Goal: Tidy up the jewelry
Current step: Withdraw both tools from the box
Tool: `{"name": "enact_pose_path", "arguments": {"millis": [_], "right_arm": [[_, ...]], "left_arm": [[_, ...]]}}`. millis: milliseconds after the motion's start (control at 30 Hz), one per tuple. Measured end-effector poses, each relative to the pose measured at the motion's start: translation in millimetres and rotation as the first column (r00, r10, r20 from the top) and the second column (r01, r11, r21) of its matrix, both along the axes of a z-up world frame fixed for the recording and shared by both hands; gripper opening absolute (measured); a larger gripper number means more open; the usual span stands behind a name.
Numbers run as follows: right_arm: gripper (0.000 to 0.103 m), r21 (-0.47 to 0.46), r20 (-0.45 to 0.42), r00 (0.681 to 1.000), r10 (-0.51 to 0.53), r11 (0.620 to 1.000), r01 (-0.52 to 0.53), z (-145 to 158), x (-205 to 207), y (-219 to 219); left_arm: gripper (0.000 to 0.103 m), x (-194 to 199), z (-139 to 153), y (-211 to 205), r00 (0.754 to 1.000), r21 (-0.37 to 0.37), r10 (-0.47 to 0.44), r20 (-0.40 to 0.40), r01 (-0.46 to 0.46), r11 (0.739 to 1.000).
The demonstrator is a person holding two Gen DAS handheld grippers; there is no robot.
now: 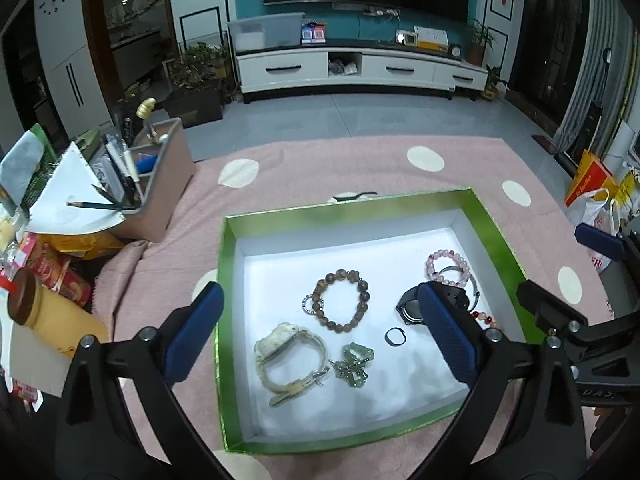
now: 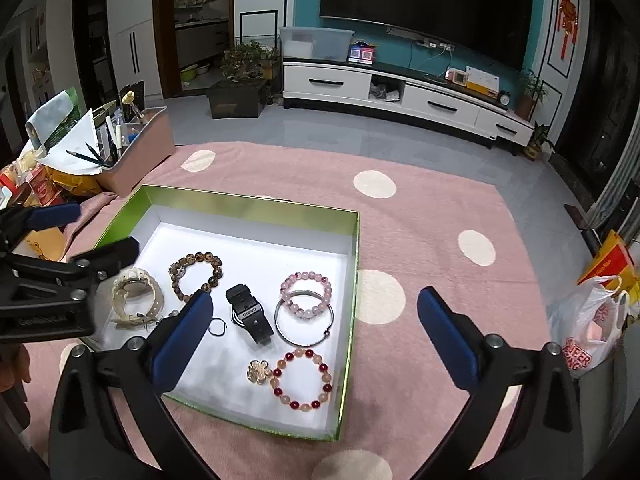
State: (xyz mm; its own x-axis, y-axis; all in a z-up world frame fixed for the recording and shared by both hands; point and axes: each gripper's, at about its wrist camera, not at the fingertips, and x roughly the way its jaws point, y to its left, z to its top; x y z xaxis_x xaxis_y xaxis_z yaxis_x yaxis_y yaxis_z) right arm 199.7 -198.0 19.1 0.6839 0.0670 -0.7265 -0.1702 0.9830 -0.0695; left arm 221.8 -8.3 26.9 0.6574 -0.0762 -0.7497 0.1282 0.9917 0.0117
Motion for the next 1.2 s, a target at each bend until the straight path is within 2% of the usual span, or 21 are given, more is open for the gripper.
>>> {"name": "enact_pose_path", "arguments": {"millis": [267,667,800,900,1200], "right_arm": [[0.102,-0.041,0.009,1.000,-0.013,0.999,0.013,8,-17,8],[0.102,-0.027,-0.003,1.000,-0.027,0.999,0.027,24,-33,11],[0.102,-0.027,-0.003,1.000,-0.029,0.999,0.029,29,-36,13],[0.102,-0.025,-0.010,0.999,-0.035,0.999,0.035,31,-37,14],[0.102,-0.017,-0.070,0.997,-0.020,1.000,0.019,14,-30,17]], "left_arm": [[0.101,-20,20,6,0.999,-0.017,0.031,0.025,-0.031,0.999],[0.101,-35,32,10,0.994,-0.037,0.079,-0.070,-0.082,0.996],[0.101,-39,34,7,0.994,0.003,0.090,-0.067,-0.090,0.996],[0.101,-41,35,7,0.993,-0.001,0.093,-0.073,-0.093,0.996],[0.101,-38,21,6,0.990,0.032,0.115,-0.084,-0.113,0.993]]}}
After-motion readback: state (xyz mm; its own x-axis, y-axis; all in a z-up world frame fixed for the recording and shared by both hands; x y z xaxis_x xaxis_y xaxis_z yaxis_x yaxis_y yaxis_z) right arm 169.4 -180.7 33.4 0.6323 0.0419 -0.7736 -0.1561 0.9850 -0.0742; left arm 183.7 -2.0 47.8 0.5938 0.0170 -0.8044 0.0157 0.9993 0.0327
